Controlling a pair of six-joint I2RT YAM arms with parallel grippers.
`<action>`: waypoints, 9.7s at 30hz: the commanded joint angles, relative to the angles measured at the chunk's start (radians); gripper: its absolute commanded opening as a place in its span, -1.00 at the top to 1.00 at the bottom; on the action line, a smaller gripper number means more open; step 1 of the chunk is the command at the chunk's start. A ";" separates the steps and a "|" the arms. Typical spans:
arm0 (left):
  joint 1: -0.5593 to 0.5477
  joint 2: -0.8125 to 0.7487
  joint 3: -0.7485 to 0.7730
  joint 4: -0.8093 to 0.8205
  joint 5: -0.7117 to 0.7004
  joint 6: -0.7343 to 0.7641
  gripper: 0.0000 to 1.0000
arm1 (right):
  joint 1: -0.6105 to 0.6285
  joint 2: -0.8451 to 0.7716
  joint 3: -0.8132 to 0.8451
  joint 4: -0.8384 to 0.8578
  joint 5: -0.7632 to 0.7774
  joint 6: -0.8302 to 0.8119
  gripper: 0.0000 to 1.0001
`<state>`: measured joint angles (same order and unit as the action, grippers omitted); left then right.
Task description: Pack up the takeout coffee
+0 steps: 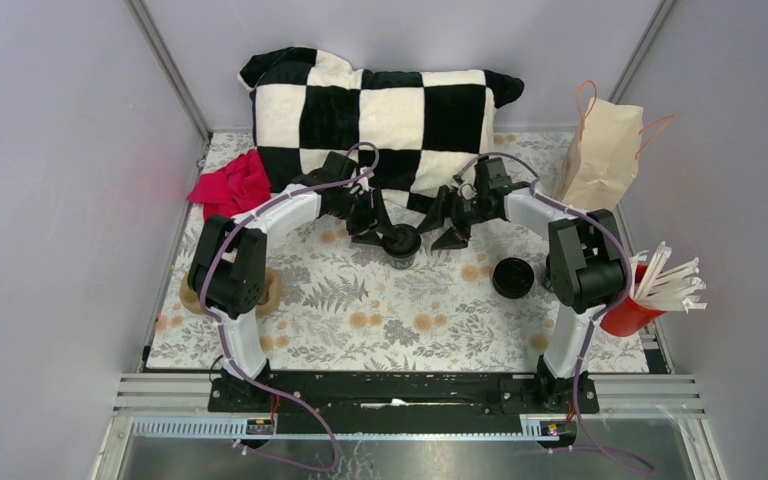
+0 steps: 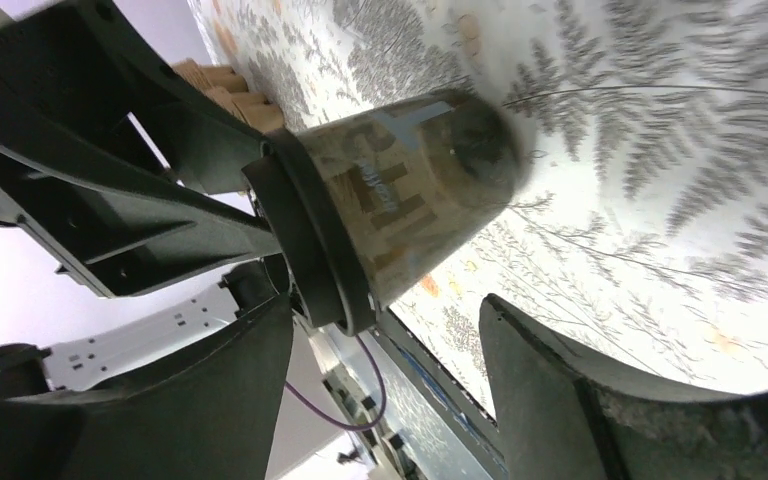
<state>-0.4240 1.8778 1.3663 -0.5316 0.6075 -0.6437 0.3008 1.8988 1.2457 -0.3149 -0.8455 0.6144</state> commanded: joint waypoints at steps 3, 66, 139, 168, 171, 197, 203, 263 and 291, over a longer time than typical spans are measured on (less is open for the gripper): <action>-0.001 0.001 -0.038 -0.057 -0.107 0.050 -0.03 | -0.049 -0.049 -0.032 0.015 -0.090 -0.011 -0.31; -0.041 -0.089 -0.216 0.047 -0.139 -0.022 0.18 | 0.132 -0.207 -0.259 0.366 0.056 0.239 -0.41; -0.022 -0.084 -0.493 0.188 -0.372 0.090 0.27 | 0.127 -0.079 -0.496 0.558 0.340 0.051 -0.24; 0.037 -0.180 -0.013 -0.102 -0.134 0.078 -0.95 | 0.093 -0.041 0.091 -0.037 0.144 -0.056 -0.77; 0.038 -0.197 -0.014 -0.119 -0.154 0.087 -0.95 | 0.096 -0.039 0.109 -0.088 0.167 -0.078 -0.77; 0.047 -0.686 0.001 -0.373 -0.728 0.089 -0.98 | 0.472 0.230 0.856 -0.770 0.897 -0.438 -0.98; 0.047 -0.684 -0.012 -0.377 -0.699 0.084 -0.98 | 0.512 0.272 0.899 -0.782 0.927 -0.443 -0.89; 0.023 -0.668 0.099 -0.397 -0.583 0.140 -0.98 | -0.025 -0.563 0.287 -0.824 1.143 -0.282 -0.67; -0.036 -0.676 0.069 -0.369 -0.509 0.167 -0.98 | -0.528 -0.560 -0.111 -0.459 0.706 -0.353 0.20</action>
<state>-0.4557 1.2137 1.4288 -0.9413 0.0875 -0.4934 -0.2169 1.3308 1.1412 -0.8070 -0.1226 0.2775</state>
